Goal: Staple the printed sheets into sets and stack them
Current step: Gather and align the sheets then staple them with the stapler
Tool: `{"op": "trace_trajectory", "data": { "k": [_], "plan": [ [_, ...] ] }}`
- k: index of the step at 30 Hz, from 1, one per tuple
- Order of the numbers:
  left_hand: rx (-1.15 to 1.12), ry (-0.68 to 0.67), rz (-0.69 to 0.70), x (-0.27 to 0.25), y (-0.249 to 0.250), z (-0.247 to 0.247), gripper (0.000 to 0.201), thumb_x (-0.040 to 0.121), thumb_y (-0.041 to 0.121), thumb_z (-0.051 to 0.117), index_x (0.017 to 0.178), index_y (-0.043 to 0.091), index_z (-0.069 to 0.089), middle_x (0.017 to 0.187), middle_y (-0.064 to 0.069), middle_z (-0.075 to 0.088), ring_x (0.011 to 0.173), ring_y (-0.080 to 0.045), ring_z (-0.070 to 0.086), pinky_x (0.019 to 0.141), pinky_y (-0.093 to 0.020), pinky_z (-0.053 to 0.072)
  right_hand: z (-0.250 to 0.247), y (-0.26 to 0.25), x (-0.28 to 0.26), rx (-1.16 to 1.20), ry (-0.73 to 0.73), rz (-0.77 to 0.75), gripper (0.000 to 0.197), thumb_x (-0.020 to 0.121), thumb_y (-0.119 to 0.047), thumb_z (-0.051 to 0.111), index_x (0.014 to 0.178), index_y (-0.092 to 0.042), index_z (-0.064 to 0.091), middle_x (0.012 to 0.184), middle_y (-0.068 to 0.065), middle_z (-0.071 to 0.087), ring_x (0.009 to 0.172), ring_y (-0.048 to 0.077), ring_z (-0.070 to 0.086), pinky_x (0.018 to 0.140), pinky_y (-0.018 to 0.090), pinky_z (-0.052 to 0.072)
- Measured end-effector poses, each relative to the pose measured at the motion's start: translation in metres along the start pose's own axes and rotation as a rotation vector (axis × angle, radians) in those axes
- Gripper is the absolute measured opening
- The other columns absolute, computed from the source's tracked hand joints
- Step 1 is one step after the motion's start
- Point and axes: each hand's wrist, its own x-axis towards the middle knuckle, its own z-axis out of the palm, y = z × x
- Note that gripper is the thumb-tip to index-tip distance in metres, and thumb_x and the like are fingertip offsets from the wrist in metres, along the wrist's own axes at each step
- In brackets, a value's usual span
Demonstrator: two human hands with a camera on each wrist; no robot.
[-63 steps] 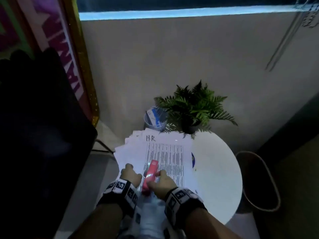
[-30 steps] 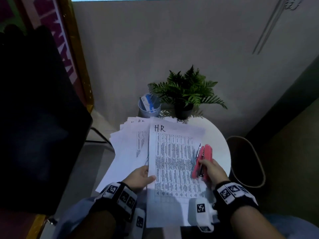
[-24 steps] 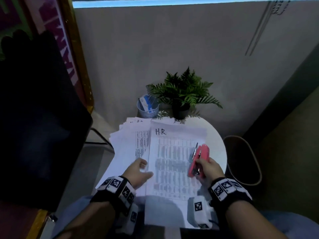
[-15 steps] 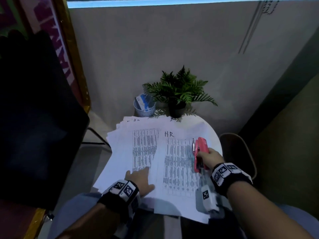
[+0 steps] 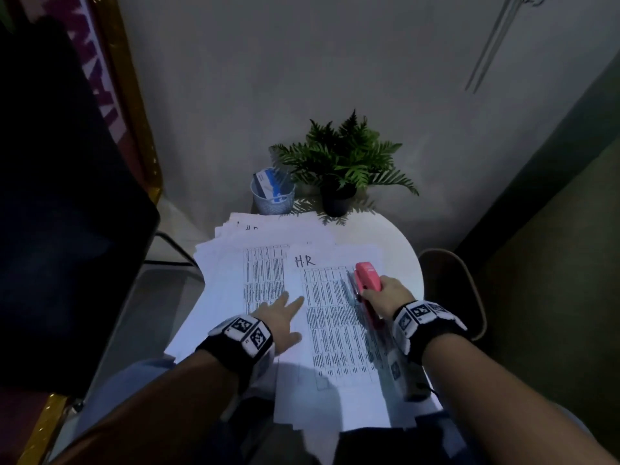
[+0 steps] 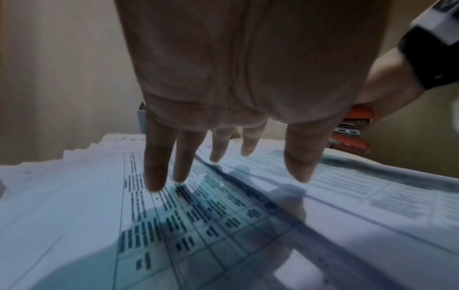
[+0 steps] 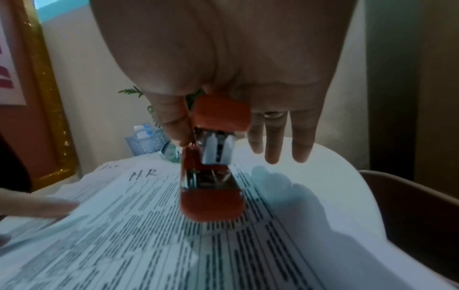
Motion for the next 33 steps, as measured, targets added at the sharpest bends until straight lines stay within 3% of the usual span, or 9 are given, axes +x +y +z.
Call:
{"op": "trace_trajectory", "data": {
  "k": [5,10,12,14,16,19,24,29,33],
  "plan": [
    [-0.132,0.039,-0.081,0.016,-0.01,-0.009,0.079,0.081,0.065,0.052,0.143,0.021,0.027,0.147,-0.011,0.022,0.124,-0.031,0.045,0.098,-0.041,0.043,0.016,-0.001,0.001,-0.038,-0.145,-0.115,0.034,0.089,-0.034,0.056,0.118,-0.018,0.053,0.112,0.009,0.062,0.088,0.022,0.053,0.075,0.024,0.037],
    [-0.055,0.082,-0.203,0.027,-0.033,-0.018,0.08,0.086,0.056,0.052,0.147,0.023,0.013,0.156,-0.01,-0.001,0.126,-0.035,0.043,0.099,-0.042,0.042,0.025,-0.004,0.002,-0.068,-0.221,-0.244,0.034,0.083,-0.034,0.057,0.114,-0.02,0.057,0.105,0.007,0.063,0.094,0.024,0.06,0.086,0.035,0.05],
    [-0.008,0.079,-0.213,0.032,-0.031,-0.022,0.082,0.088,0.056,0.048,0.15,0.031,0.0,0.157,-0.004,-0.021,0.139,-0.036,0.025,0.109,-0.049,0.03,0.023,0.0,0.002,-0.073,-0.233,-0.279,0.029,0.082,-0.034,0.058,0.108,-0.022,0.058,0.102,0.003,0.063,0.093,0.022,0.06,0.083,0.031,0.048],
    [0.085,0.074,-0.11,0.038,-0.019,-0.027,0.08,0.091,0.055,0.043,0.149,0.033,-0.008,0.153,0.0,-0.031,0.145,-0.033,-0.003,0.115,-0.052,0.009,0.018,0.004,0.002,-0.07,-0.243,-0.275,0.019,0.084,-0.033,0.06,0.101,-0.024,0.057,0.097,-0.001,0.061,0.09,0.019,0.057,0.078,0.028,0.043],
    [0.212,0.055,-0.009,0.046,-0.006,-0.03,0.079,0.092,0.056,0.041,0.149,0.031,-0.008,0.153,0.001,-0.029,0.143,-0.03,-0.02,0.114,-0.054,-0.006,0.011,0.004,0.005,-0.041,-0.22,-0.256,0.012,0.088,-0.031,0.059,0.094,-0.026,0.05,0.092,-0.002,0.058,0.086,0.019,0.054,0.074,0.027,0.038],
    [0.32,0.012,0.024,0.055,0.007,-0.035,0.079,0.09,0.055,0.046,0.151,0.028,0.002,0.157,0.0,-0.018,0.142,-0.032,-0.023,0.112,-0.059,-0.012,0.002,-0.001,0.015,0.037,-0.063,-0.193,0.019,0.091,-0.028,0.054,0.105,-0.016,0.049,0.098,0.009,0.06,0.086,0.023,0.054,0.073,0.026,0.037],
    [0.285,-0.039,0.179,0.059,0.021,-0.04,0.085,0.089,0.036,0.058,0.151,0.024,0.002,0.159,0.002,-0.008,0.146,-0.023,0.0,0.118,-0.048,0.007,0.005,-0.004,0.033,0.042,0.019,-0.074,0.03,0.094,-0.027,0.047,0.116,-0.008,0.039,0.105,0.018,0.061,0.093,0.033,0.059,0.074,0.033,0.041],
    [0.276,0.055,0.196,0.069,0.028,-0.039,0.068,0.092,0.038,0.046,0.15,0.028,0.012,0.159,0.004,0.007,0.136,-0.025,0.027,0.111,-0.044,0.026,0.014,-0.008,0.036,-0.09,0.013,-0.108,0.031,0.094,-0.029,0.045,0.116,-0.011,0.036,0.104,0.014,0.061,0.09,0.031,0.061,0.07,0.033,0.042],
    [0.291,0.06,0.19,0.075,0.029,-0.04,0.065,0.094,0.041,0.047,0.149,0.03,0.014,0.158,0.008,0.009,0.13,-0.026,0.032,0.104,-0.041,0.034,0.023,-0.016,0.038,-0.219,0.048,-0.147,0.035,0.095,-0.034,0.043,0.123,-0.014,0.033,0.11,0.01,0.057,0.094,0.029,0.06,0.068,0.031,0.039]
  ]
}}
